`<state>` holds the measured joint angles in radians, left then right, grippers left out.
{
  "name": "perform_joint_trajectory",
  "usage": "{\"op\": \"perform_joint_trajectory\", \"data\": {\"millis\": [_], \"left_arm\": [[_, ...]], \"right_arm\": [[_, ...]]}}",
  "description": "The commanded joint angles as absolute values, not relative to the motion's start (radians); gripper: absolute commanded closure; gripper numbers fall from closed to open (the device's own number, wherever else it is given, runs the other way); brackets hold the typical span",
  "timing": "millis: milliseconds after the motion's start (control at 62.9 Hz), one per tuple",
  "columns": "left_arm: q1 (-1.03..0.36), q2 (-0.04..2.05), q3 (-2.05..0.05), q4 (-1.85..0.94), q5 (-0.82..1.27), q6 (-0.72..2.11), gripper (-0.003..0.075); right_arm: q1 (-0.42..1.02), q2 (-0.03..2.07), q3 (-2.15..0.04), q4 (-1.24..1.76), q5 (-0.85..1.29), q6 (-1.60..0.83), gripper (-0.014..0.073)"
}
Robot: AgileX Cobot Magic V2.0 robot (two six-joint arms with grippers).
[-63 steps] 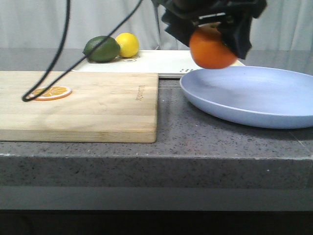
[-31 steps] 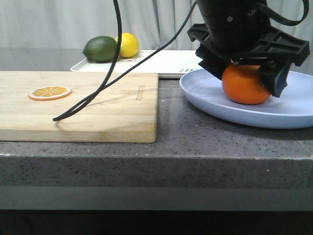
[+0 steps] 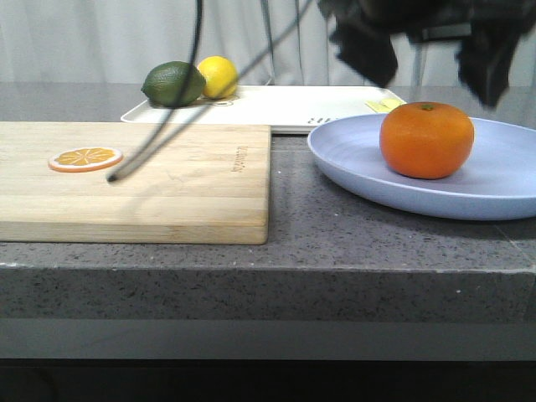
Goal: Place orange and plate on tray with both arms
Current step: 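Open the left gripper and raise it away from the orange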
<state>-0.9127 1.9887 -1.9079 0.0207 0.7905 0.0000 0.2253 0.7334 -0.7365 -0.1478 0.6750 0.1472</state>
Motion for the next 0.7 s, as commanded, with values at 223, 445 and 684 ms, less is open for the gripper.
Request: {"op": "perform_joint_trajectory", "data": {"millis": [223,445,684], "left_arm": [[-0.786,1.605,-1.727,-0.013,0.784,-0.006,0.0061],[-0.684,1.296,-1.405,-0.013,0.739,-0.006,0.0061],[-0.583,0.97,-1.125,-0.015,0.78,-0.008,0.0061]], "right_arm": [[0.223,0.737,-0.77,-0.17,0.587,0.139,-0.0041],[0.223,0.737,-0.77,-0.17,0.585,0.139,-0.0041],[0.223,0.737,-0.77,-0.17,0.623,0.139,-0.0041]]}}
